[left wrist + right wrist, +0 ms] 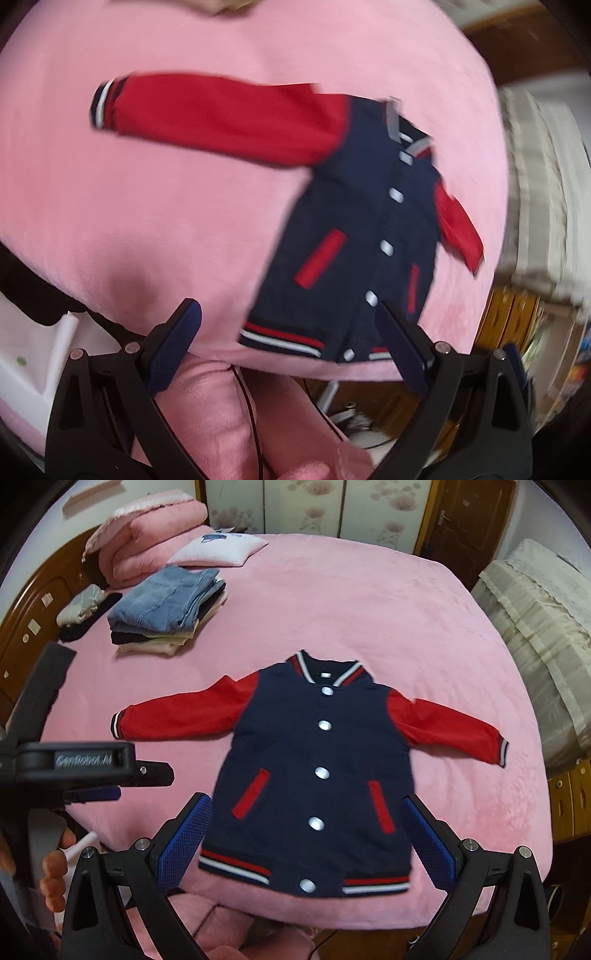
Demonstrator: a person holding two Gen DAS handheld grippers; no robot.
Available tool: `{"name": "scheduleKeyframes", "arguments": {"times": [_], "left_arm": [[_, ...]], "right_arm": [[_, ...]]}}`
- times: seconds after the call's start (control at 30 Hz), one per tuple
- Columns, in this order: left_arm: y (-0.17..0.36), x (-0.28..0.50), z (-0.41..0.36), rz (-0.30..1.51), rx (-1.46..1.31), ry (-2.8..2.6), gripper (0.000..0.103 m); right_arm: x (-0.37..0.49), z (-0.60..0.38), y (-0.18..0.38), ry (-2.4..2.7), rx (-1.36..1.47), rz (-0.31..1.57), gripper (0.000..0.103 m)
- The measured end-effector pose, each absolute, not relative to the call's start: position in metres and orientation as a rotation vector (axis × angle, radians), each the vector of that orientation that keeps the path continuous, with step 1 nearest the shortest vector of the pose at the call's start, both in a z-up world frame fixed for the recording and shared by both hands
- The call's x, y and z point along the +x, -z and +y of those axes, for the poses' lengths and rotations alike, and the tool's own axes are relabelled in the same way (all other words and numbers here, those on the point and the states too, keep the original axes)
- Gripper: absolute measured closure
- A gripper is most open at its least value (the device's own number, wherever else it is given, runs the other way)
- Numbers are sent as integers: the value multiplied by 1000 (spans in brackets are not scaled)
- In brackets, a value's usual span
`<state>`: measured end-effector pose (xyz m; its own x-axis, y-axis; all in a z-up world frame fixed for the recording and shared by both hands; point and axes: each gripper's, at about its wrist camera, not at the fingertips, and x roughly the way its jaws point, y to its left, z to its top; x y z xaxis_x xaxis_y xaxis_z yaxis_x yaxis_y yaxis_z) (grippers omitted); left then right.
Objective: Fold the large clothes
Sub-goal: 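Grasp the striped cuff of a red sleeve with the left gripper and lift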
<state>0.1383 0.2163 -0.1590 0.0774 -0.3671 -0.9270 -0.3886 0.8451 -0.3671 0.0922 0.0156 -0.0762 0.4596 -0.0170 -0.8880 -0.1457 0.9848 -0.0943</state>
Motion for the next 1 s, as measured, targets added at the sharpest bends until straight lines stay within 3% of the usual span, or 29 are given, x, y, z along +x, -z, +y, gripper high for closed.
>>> {"name": "scheduleKeyframes", "arguments": {"times": [0.1,0.37,0.67,0.73,0.77,0.8,0.9,1.0], "left_arm": [[192,151,260,1527,-716,-81,9],[283,178,384,1321,-976,-339,15],[332,227,409,1258,-971,-499,19],[324,232,397,1230,-875,-505,49],[321,233,393,1213,-830,-502,57],[318,234,390,1193,-807,-487,72],[309,239,382,1118,-791,-437,83],[288,246,368,1030,-724,-435,85]], "right_arm": [[121,52,102,-70,-207,1099,0],[185,97,159,-25,-101,1170,0],[197,93,229,18,-50,1247,0],[192,84,241,30,-20,1268,0],[191,79,246,36,3,1283,0],[190,74,252,44,29,1297,0],[192,58,264,58,76,1309,0],[192,45,271,43,54,1305,0]]}}
